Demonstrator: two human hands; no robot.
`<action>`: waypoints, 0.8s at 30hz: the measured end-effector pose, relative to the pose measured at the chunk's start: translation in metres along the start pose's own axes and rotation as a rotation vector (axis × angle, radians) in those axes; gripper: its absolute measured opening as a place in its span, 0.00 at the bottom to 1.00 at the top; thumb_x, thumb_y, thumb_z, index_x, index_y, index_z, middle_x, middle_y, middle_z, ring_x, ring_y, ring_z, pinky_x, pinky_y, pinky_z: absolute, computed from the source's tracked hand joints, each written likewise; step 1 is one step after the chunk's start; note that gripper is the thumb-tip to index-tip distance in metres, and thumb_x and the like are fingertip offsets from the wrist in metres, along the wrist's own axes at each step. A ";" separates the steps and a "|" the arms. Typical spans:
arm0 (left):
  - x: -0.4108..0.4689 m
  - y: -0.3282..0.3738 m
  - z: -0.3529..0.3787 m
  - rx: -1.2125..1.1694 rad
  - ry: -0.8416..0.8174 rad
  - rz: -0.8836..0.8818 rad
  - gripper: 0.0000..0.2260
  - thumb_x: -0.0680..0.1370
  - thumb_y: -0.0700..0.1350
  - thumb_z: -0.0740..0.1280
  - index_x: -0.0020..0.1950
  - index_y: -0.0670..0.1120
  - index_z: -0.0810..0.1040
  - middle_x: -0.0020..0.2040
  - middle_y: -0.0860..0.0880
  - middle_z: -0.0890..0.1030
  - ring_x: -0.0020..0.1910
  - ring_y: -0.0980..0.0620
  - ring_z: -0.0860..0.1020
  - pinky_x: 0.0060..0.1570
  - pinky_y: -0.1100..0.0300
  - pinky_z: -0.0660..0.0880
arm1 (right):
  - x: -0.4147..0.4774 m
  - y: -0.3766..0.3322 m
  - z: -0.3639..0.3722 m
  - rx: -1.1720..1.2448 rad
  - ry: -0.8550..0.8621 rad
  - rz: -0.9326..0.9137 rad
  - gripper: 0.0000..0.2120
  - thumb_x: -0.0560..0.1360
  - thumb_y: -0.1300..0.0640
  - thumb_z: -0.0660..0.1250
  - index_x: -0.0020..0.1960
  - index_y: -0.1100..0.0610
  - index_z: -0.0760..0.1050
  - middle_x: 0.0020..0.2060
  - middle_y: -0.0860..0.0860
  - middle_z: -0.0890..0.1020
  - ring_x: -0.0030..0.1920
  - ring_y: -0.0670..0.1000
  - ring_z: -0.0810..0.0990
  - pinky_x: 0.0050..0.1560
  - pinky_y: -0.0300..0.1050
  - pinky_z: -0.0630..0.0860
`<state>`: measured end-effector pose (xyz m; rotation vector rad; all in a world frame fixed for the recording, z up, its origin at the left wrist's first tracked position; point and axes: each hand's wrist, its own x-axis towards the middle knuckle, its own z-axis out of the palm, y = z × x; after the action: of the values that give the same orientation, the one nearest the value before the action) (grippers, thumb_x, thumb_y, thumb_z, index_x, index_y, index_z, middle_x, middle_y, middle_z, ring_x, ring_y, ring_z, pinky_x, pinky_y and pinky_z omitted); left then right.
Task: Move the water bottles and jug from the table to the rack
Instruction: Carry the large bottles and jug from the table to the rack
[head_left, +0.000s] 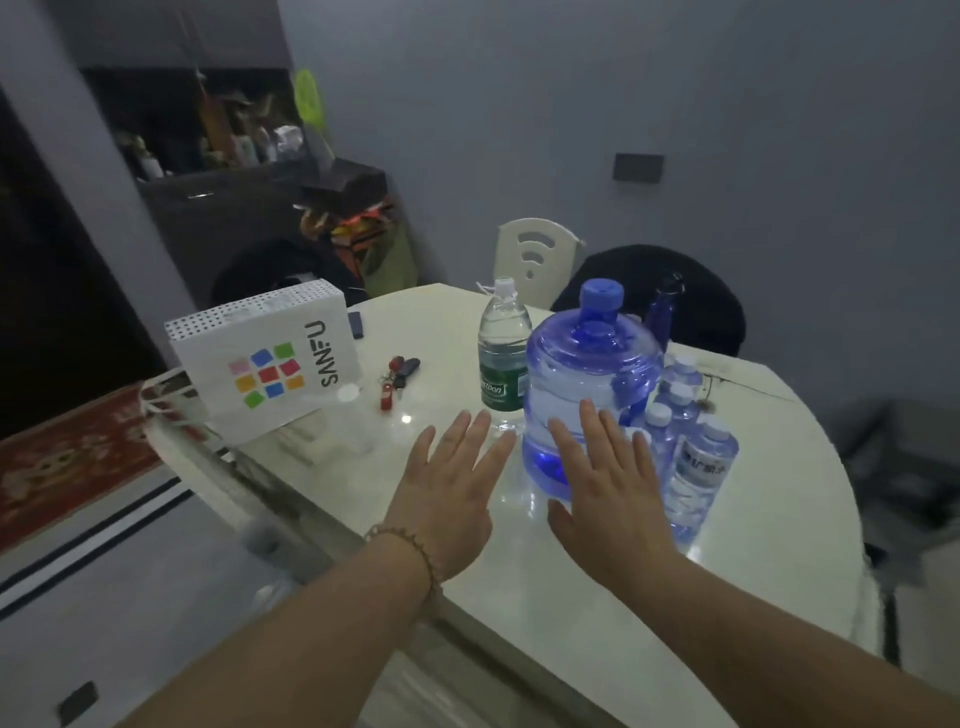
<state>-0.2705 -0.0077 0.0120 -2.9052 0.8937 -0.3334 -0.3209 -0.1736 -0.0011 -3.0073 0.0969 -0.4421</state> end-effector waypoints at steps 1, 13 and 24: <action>0.010 -0.006 0.006 -0.010 0.009 0.022 0.33 0.80 0.47 0.59 0.77 0.54 0.40 0.78 0.48 0.41 0.76 0.47 0.40 0.70 0.47 0.35 | 0.013 -0.003 0.003 -0.003 0.022 0.008 0.38 0.76 0.46 0.62 0.77 0.47 0.42 0.76 0.53 0.40 0.74 0.54 0.36 0.72 0.57 0.37; 0.127 -0.098 0.050 -0.060 -0.007 0.097 0.35 0.80 0.52 0.59 0.76 0.53 0.38 0.78 0.48 0.39 0.76 0.47 0.38 0.70 0.47 0.35 | 0.170 -0.032 0.049 -0.147 0.075 0.006 0.37 0.77 0.44 0.62 0.76 0.48 0.43 0.77 0.54 0.43 0.74 0.56 0.37 0.71 0.59 0.37; 0.243 -0.169 0.118 -0.248 0.053 0.343 0.36 0.79 0.50 0.60 0.76 0.53 0.36 0.78 0.48 0.40 0.76 0.47 0.40 0.72 0.49 0.37 | 0.312 -0.046 0.065 -0.628 0.067 -0.090 0.39 0.75 0.42 0.61 0.76 0.53 0.42 0.76 0.59 0.42 0.74 0.62 0.40 0.70 0.64 0.40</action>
<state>0.0448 -0.0034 -0.0340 -2.8861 1.5137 -0.2904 -0.0017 -0.1458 0.0306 -3.6220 0.1266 -0.6209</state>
